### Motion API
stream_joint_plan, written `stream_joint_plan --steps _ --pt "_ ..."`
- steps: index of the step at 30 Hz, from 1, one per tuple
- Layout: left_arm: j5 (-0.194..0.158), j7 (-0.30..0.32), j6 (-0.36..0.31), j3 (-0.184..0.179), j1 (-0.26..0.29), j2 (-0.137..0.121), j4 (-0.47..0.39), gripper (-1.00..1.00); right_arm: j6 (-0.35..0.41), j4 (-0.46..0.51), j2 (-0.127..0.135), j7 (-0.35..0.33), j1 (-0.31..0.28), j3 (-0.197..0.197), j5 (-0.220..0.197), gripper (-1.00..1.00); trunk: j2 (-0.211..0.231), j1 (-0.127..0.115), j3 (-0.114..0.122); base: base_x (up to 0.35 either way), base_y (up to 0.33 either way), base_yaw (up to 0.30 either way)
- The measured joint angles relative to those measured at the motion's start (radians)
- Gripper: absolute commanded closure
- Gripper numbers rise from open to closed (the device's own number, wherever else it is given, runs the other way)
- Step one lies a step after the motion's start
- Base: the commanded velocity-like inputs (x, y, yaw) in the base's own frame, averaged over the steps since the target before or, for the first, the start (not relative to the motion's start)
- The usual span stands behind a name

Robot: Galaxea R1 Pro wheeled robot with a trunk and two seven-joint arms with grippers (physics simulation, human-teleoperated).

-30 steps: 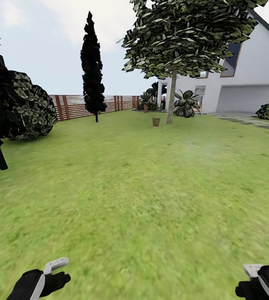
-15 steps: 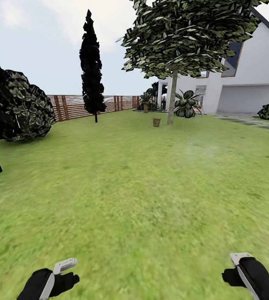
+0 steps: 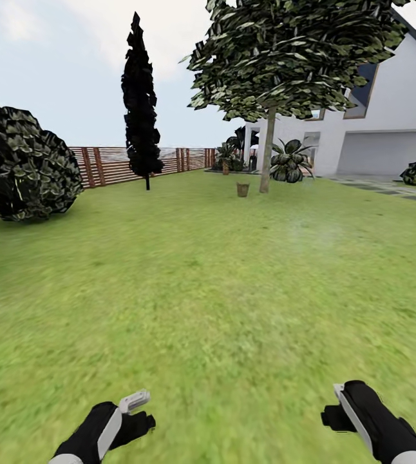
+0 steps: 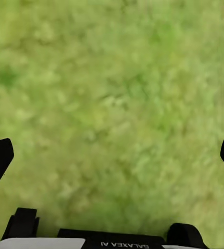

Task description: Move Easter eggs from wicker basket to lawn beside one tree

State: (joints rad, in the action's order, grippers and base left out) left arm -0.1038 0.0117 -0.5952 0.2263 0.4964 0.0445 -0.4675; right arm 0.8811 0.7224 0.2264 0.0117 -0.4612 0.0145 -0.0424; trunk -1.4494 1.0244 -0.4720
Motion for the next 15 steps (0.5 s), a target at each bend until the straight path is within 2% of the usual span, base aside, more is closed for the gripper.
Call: stream_joint_plan --steps 7,10,15 --pt "0.002 0.002 0.019 0.005 0.063 -0.012 0.121 -1.0 -0.003 -0.013 -0.01 0.003 0.0 0.036 0.0 -1.0 0.0 0.0 0.0 0.342 0.0 0.0" --pt "0.0 0.003 0.021 0.009 0.074 -0.021 0.137 -1.0 -0.003 -0.014 -0.01 0.003 0.0 0.04 -0.001 -1.0 0.0 0.0 0.0 0.343 0.0 0.0" --pt "-0.005 0.005 0.013 0.011 0.077 -0.016 0.142 -1.0 -0.001 -0.012 -0.005 0.002 0.0 0.039 -0.002 -1.0 0.0 0.0 0.0 0.343 0.0 0.0"
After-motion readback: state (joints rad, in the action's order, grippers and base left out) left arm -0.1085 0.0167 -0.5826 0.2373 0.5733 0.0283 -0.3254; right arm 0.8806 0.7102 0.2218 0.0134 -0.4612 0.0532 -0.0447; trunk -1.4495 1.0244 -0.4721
